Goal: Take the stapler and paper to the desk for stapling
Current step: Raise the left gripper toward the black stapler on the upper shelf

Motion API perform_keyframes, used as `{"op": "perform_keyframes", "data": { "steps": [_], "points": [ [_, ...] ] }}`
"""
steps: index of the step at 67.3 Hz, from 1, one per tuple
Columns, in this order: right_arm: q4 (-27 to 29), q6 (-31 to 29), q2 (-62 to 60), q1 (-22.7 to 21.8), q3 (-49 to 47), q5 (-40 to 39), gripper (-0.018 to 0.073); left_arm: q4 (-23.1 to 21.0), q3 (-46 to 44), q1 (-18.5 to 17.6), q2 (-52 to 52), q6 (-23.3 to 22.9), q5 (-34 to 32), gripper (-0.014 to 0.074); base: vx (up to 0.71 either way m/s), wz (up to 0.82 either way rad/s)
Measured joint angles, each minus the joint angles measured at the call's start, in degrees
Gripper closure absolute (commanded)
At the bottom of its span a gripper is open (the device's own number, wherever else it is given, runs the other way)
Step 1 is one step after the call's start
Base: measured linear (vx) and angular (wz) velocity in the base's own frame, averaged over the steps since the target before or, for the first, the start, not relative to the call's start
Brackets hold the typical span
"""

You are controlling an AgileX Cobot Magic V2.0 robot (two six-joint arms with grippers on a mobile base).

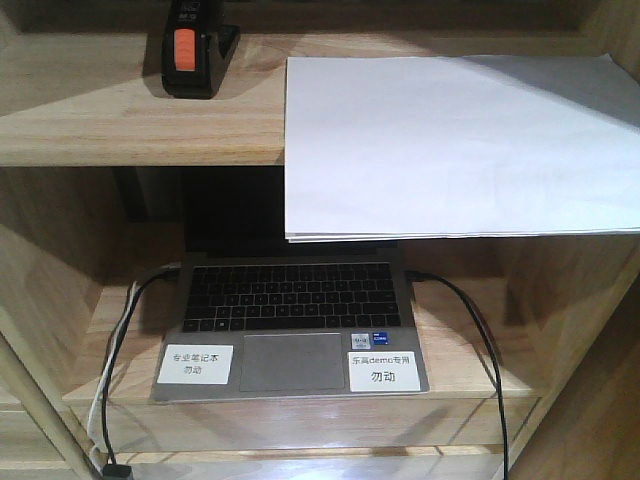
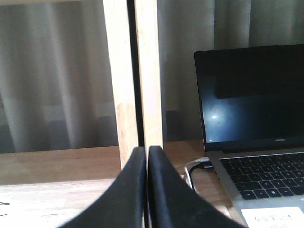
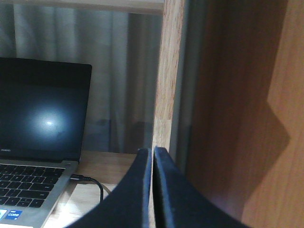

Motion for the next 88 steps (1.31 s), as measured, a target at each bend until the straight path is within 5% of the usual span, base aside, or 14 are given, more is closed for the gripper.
{"op": "perform_keyframes", "data": {
  "steps": [34, 52, 61, 73, 88],
  "points": [
    [0.0, 0.0, 0.0, 0.0, 0.0, 0.0, 0.0569, 0.0, 0.0, 0.0, 0.0, 0.0, -0.3, 0.0603, 0.00, 0.00],
    [0.0, 0.0, 0.0, 0.0, 0.0, 0.0, 0.0569, 0.0, 0.0, 0.0, 0.0, 0.0, -12.5, 0.0603, 0.00, 0.00],
    [0.0, 0.0, 0.0, 0.0, 0.0, 0.0, 0.0569, 0.0, -3.9, 0.0, 0.0, 0.0, -13.1, 0.0603, 0.00, 0.00],
    [0.0, 0.0, 0.0, 0.0, 0.0, 0.0, 0.0569, 0.0, -13.2, 0.0, 0.3, 0.0, -9.1, 0.0603, 0.00, 0.00],
    [0.0, 0.0, 0.0, 0.0, 0.0, 0.0, 0.0569, 0.0, -26.6, 0.0, 9.8, 0.0, 6.6, 0.0603, 0.00, 0.00]
  ]
}}
